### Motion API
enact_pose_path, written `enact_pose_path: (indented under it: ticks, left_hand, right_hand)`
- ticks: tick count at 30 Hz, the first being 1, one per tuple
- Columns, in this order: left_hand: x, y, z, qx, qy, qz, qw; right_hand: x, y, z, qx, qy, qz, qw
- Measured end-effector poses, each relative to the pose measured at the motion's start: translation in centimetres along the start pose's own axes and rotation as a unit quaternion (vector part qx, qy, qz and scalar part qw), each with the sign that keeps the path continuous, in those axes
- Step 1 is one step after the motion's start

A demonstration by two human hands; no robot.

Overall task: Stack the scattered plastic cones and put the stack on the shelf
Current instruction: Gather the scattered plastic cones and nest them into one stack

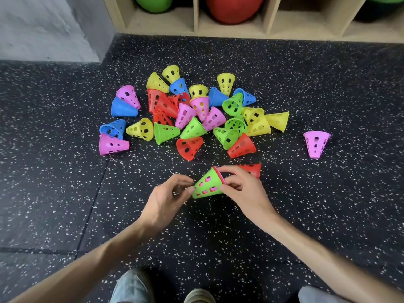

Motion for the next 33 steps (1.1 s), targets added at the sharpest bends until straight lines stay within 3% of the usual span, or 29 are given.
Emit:
enact_pose_path:
  ticks: [7,11,14,16,20,24,29,33]
  left_hand:
    - [-4.2,-3.1,10.1,-0.133,0.188,0.015,0.973]
    - [-5.5,-5.9,14.7,-0.196,0.256,0.085,0.943]
    - [-5.8,-7.2,16.3,-0.231,0.239,0.138,0.933]
    - [-6.2,-8.4,16.4,-0.207,0.201,0.162,0.944]
    - [-7.2,-9.9,16.6,-0.145,0.151,0.155,0.966]
    - [-7.9,-10.2,16.9,-0.136,0.146,0.178,0.964]
    - [-7.1,-6.8,16.2,-0.13,0.225,0.111,0.959]
    - [-4.3,-4.2,12.7,-0.093,0.182,0.038,0.978]
  right_hand:
    - [-0.5,-0.4,0.5,0.019,0.007,-0.025,0.999]
    - [-0.4,-0.4,0.0,0.001,0.0,-0.036,0.999]
    - [-0.3,-0.3,-0.3,0.008,-0.003,-0.041,0.999]
    - [-0.3,-0.1,-0.2,0.009,-0.003,-0.043,0.999]
    - [-0.4,0.2,0.1,0.011,0.001,-0.046,0.999]
    - [-0.5,0.0,0.5,0.009,0.006,-0.046,0.999]
    - [-0.5,-0.3,0.5,0.0,0.012,-0.041,0.999]
    - [-0.4,-0.7,0.6,-0.002,0.02,-0.033,0.999]
Point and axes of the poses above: each hand's wrist, its own x-axis away from the middle knuckle, its own z-axis out of the back of the hand, y = z × x, the point moved 5 cm from there along -x, towards the middle knuckle, and after that the axes turned 3 degrees about z, right-handed, at the moved point
